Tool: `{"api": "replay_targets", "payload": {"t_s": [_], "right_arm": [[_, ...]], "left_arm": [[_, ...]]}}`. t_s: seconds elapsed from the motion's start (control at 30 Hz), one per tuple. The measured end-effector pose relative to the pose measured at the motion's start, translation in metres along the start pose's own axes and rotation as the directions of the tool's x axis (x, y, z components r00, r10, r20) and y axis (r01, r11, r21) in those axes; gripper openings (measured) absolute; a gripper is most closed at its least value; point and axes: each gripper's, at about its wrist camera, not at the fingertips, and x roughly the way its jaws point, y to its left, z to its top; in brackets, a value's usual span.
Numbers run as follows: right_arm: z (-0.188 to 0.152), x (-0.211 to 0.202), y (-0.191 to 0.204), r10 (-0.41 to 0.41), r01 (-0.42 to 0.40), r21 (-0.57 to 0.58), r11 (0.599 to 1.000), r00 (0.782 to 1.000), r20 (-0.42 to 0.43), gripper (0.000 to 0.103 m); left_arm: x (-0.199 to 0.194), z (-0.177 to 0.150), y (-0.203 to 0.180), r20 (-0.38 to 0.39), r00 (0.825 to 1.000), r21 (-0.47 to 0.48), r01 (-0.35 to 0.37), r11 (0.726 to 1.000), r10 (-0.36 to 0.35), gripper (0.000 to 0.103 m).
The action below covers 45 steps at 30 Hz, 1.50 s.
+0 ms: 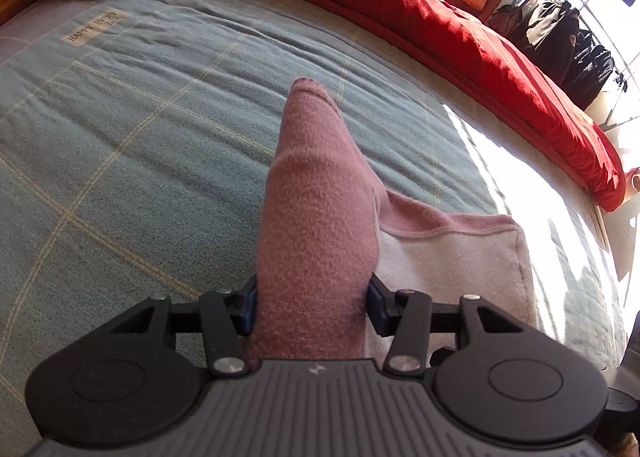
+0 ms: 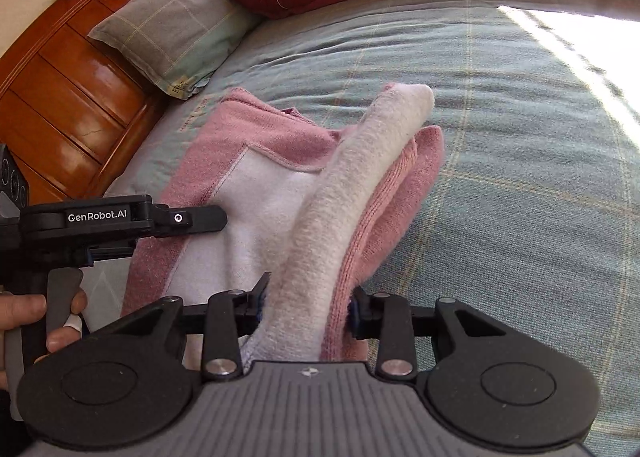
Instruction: Fold clothes
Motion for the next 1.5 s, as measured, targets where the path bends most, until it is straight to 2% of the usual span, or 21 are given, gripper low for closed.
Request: {"api": "replay_targets", "payload": {"t_s": [0.13, 0.23, 0.27, 0.37, 0.43, 0.5, 0.57, 0.63, 0.67, 0.7, 0.77, 0.8, 0.9, 0.97, 1.03, 1.1, 1.2, 1.27, 1.37, 1.5], "right_arm": [[0.001, 0.005, -0.001, -0.001, 0.001, -0.012, 1.000, 1.000, -0.001, 0.042], [-0.004, 0.011, -0.009, -0.027, 0.027, -0.003, 1.000, 1.000, -0.016, 0.046], [-0.005, 0.012, -0.013, -0.036, 0.036, 0.002, 0.999, 0.999, -0.022, 0.051], [-0.006, 0.007, -0.023, -0.058, 0.059, 0.011, 0.998, 0.998, -0.033, 0.062], [-0.005, -0.002, -0.028, -0.083, 0.083, 0.003, 0.997, 0.996, -0.017, 0.067], [-0.001, -0.018, -0.032, -0.093, 0.093, -0.014, 0.996, 0.996, 0.016, 0.067], [0.001, -0.035, -0.030, -0.092, 0.096, -0.055, 0.994, 0.993, 0.070, 0.065], [0.004, -0.046, -0.019, -0.052, 0.064, -0.133, 0.989, 0.995, 0.090, 0.055], [0.005, -0.050, -0.013, -0.027, 0.044, -0.176, 0.983, 0.995, 0.096, 0.041], [0.007, -0.055, -0.006, -0.003, 0.024, -0.219, 0.975, 0.995, 0.099, 0.034], [0.004, -0.053, 0.008, 0.033, -0.010, -0.304, 0.953, 0.997, 0.070, 0.034], [-0.001, -0.047, 0.014, 0.028, -0.008, -0.345, 0.939, 0.998, 0.052, 0.034], [-0.015, -0.029, 0.017, -0.028, 0.028, -0.438, 0.899, 1.000, 0.006, 0.032], [-0.025, -0.020, 0.006, -0.095, 0.078, -0.477, 0.875, 0.995, -0.011, 0.032], [-0.029, -0.020, -0.008, -0.086, 0.065, -0.467, 0.882, 0.996, -0.024, 0.033], [-0.029, -0.021, -0.011, -0.092, 0.065, -0.467, 0.882, 0.995, -0.035, 0.040], [-0.028, -0.028, -0.001, -0.102, 0.079, -0.483, 0.872, 0.995, -0.020, 0.040], [-0.031, -0.042, 0.013, -0.075, 0.074, -0.523, 0.849, 0.997, 0.020, 0.040], [-0.041, -0.056, 0.033, 0.019, -0.006, -0.589, 0.808, 1.000, 0.016, 0.040], [-0.060, -0.048, 0.045, 0.035, -0.070, -0.646, 0.760, 0.997, -0.067, 0.040]], "left_arm": [[0.007, 0.000, 0.008, -0.001, 1.000, 0.002, -0.008, 1.000, 0.008, 0.051], [0.015, -0.001, 0.016, -0.006, 1.000, 0.003, -0.022, 1.000, 0.022, 0.059], [0.015, -0.002, 0.020, -0.003, 1.000, -0.005, -0.027, 1.000, 0.027, 0.062], [0.005, -0.004, 0.030, 0.026, 0.999, -0.031, -0.037, 0.999, 0.038, 0.063], [-0.009, -0.003, 0.034, 0.057, 0.996, -0.041, -0.067, 0.997, 0.069, 0.062], [-0.024, -0.003, 0.031, 0.085, 0.991, -0.026, -0.103, 0.994, 0.104, 0.061], [-0.039, -0.008, 0.020, 0.102, 0.990, 0.012, -0.098, 0.995, 0.096, 0.061], [-0.051, -0.015, 0.004, 0.105, 0.992, 0.064, -0.073, 0.995, 0.066, 0.065], [-0.055, -0.019, -0.005, 0.105, 0.994, 0.100, -0.052, 0.994, 0.041, 0.069], [-0.058, -0.025, -0.015, 0.102, 0.995, 0.139, -0.028, 0.990, 0.014, 0.070], [-0.055, -0.034, -0.030, 0.077, 0.997, 0.197, -0.001, 0.980, -0.014, 0.073], [-0.049, -0.037, -0.032, 0.060, 0.998, 0.209, -0.007, 0.978, -0.006, 0.073], [-0.025, -0.045, -0.029, 0.006, 0.999, 0.217, -0.053, 0.975, 0.053, 0.072], [-0.019, -0.050, -0.020, 0.000, 0.999, 0.209, -0.045, 0.977, 0.046, 0.073], [-0.019, -0.055, -0.014, 0.007, 1.000, 0.207, -0.017, 0.978, 0.016, 0.073], [-0.024, -0.057, -0.017, 0.008, 0.999, 0.219, -0.032, 0.975, 0.031, 0.073], [-0.033, -0.061, -0.024, 0.011, 0.998, 0.242, -0.070, 0.968, 0.070, 0.072], [-0.043, -0.067, -0.031, 0.020, 0.996, 0.283, -0.092, 0.955, 0.090, 0.072], [-0.052, -0.081, -0.037, 0.000, 0.998, 0.330, -0.058, 0.942, 0.061, 0.073], [-0.044, -0.099, -0.029, -0.055, 0.994, 0.324, -0.071, 0.943, 0.094, 0.073]]}}
